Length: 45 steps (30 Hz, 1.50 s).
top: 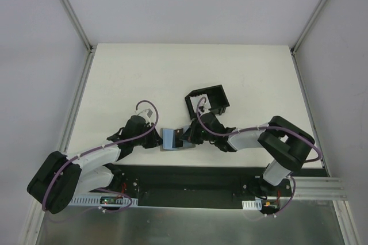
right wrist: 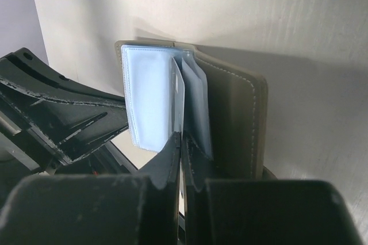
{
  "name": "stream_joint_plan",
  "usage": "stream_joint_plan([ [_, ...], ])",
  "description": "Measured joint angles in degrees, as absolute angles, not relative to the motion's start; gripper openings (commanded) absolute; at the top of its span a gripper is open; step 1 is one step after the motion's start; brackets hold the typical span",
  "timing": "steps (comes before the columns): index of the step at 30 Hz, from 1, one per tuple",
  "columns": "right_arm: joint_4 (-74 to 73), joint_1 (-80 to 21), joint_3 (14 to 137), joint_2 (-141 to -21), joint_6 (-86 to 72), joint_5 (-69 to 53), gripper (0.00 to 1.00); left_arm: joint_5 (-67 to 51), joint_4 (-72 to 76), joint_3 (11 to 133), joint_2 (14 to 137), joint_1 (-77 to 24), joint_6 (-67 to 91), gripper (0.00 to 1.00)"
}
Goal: Put the credit cards into the card holder
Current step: Insert the credit card into the card holder.
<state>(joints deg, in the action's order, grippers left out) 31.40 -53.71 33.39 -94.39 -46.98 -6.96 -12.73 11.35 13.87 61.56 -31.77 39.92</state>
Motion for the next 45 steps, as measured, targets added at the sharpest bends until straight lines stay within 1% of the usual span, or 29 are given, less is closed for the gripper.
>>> stream_joint_plan([
  [3,32.03,-53.76,32.29,-93.67,-47.88,-6.46,0.0,-12.51,11.33,13.89,61.52,-31.77,40.12,0.0],
  [10,27.42,-53.71,31.55,-89.25,-47.55,-5.02,0.0,-11.66,10.92,13.87,61.36,-31.79,40.97,0.0],
  [18,27.83,-53.91,35.55,-94.8,-47.57,-7.99,0.0,-11.7,10.09,14.63,61.93,-31.79,40.88,0.0],
  [26,29.41,-54.22,37.01,-97.06,-47.86,-9.5,0.01,-11.73,9.76,15.16,62.54,-31.79,40.86,0.0],
  [30,28.67,-54.63,38.44,-98.19,-47.64,-9.78,0.16,-11.73,9.1,15.68,62.89,-31.79,40.8,0.0],
  [32,27.46,-54.85,38.65,-98.17,-47.24,-9.17,0.2,-11.73,9.04,15.73,62.89,-31.79,40.71,0.0],
  [34,25.3,-55.22,38.7,-97.71,-46.87,-8.25,0.29,-11.73,9.04,15.75,62.92,-31.79,40.62,0.0],
  [38,14.96,-56.99,40.99,-93.03,-43.53,-4.95,0.43,-11.99,8.99,15.99,63.13,-31.81,40.1,0.0],
  [41,8.27,-58.02,42.83,-89.65,-40.75,-1.85,0.44,-12.71,8.82,16.4,63.57,-31.81,39.48,0.0],
  [45,3.16,-58.11,45.32,-88.95,-38.22,0.01,0.44,-13.45,8.69,16.67,63.81,-31.79,38.52,0.0],
])
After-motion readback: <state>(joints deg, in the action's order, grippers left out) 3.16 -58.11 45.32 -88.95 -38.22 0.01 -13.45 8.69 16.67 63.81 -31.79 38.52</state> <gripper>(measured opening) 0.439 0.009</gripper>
